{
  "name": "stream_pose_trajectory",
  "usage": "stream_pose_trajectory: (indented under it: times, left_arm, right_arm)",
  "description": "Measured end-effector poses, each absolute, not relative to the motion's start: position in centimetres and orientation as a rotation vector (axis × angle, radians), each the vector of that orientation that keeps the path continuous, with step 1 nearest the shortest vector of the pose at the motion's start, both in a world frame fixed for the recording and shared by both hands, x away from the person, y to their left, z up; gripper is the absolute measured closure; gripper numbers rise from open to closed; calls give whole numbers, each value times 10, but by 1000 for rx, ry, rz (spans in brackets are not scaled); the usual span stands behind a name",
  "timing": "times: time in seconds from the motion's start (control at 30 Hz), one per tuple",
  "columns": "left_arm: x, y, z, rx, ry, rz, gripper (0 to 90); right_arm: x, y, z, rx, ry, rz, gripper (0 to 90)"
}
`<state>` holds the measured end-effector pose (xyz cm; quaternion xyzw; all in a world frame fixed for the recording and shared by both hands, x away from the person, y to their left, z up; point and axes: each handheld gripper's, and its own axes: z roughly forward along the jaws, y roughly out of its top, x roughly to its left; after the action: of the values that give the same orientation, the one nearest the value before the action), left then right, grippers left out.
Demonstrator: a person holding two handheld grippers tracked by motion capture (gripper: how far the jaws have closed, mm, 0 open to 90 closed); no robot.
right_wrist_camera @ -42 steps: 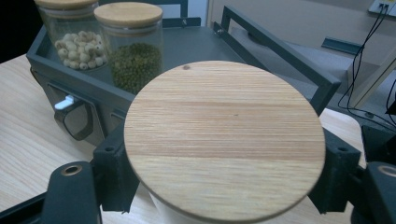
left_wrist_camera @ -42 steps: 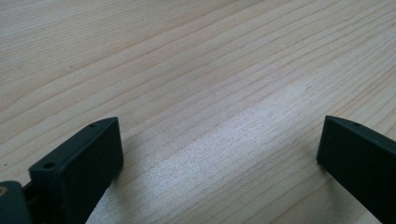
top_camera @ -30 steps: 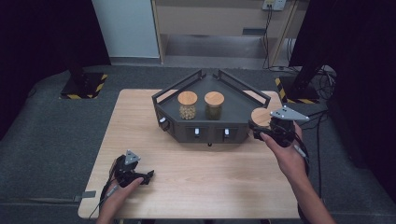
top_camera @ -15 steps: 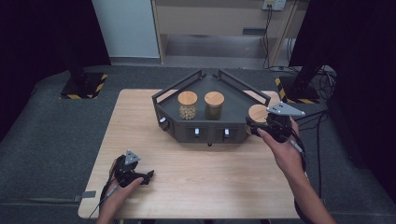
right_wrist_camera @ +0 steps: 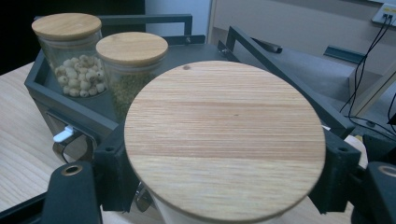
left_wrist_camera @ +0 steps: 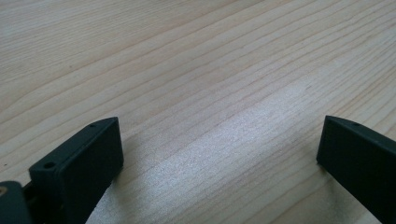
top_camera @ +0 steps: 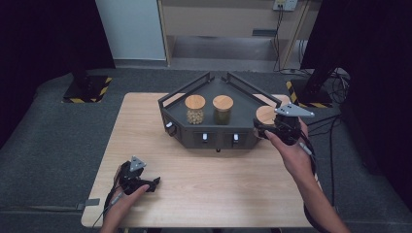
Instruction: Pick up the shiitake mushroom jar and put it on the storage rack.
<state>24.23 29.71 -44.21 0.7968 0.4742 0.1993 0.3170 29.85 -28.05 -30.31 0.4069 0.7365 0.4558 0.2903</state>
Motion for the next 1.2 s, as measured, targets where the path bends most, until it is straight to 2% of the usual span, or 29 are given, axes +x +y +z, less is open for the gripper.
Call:
stream_pose_trajectory:
  times: [1.2]
  left_arm:
    - [243, 298, -442, 2100, 1243, 522, 0]
  right_arm:
    - [327, -273, -301, 1104, 1956, 1225, 255]
